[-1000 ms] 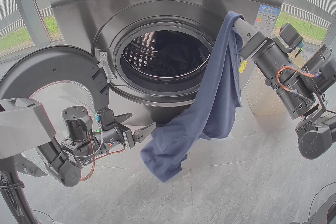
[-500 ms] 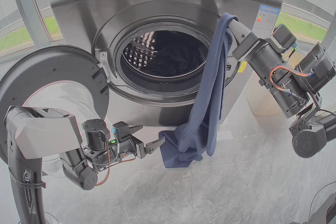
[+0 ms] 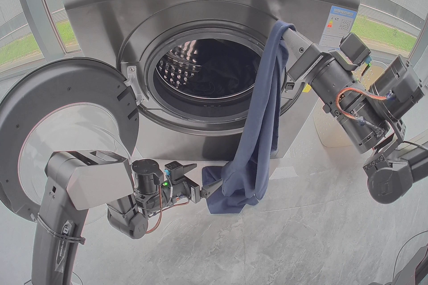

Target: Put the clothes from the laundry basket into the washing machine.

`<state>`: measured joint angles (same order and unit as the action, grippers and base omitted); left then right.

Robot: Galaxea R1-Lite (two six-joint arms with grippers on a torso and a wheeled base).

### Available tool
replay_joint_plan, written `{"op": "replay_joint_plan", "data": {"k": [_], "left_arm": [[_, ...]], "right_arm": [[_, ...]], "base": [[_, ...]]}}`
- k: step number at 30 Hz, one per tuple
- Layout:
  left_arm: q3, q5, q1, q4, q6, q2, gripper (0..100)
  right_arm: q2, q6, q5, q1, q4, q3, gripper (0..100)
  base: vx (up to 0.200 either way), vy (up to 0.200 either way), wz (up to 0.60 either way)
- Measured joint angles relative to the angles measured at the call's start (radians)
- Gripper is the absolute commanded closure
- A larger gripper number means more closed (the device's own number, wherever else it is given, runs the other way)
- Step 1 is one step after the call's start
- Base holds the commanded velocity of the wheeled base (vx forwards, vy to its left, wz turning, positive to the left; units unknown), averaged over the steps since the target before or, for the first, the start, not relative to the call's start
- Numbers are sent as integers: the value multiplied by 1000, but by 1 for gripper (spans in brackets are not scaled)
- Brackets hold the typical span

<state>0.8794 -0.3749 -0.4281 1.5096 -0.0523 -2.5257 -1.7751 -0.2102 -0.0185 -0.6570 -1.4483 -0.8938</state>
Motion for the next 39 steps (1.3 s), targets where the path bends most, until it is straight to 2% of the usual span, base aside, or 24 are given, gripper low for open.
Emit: {"op": "replay_joint_plan", "data": {"k": [11,20,21,25,29,31,34,39], "left_arm": [[204,-11,-31,-11,-6,-131,0],[415,-11,-50,-102,-23,-222,0],[447,-12,-53,-118,-35,-234,100],[523,-8,-66,-147,-65,-263,100],[610,2,-74,-183,-75,-294,100],[651,13,-77,-194,-80,-307,100],[717,55,-79,-205,-107,-325,100],[736,85,-77,-197,-127,-309,100]], "right_arm": [[-4,0,-4,-18,6,3,100],[-7,-1,-6,-21,-2,13,100],[-7,-1,-6,-21,-3,16,100],[-7,-2,-6,-21,-5,22,100],[-7,-3,-6,-21,-6,26,100],[-7,-3,-6,-21,-6,28,100],[-6,-3,-6,-21,-7,29,100],[-4,-3,-6,-17,-9,33,100]], "base": [[0,0,0],[0,0,0],[0,0,0],[0,0,0],[0,0,0],[0,0,0],[0,0,0],[0,0,0]]}}
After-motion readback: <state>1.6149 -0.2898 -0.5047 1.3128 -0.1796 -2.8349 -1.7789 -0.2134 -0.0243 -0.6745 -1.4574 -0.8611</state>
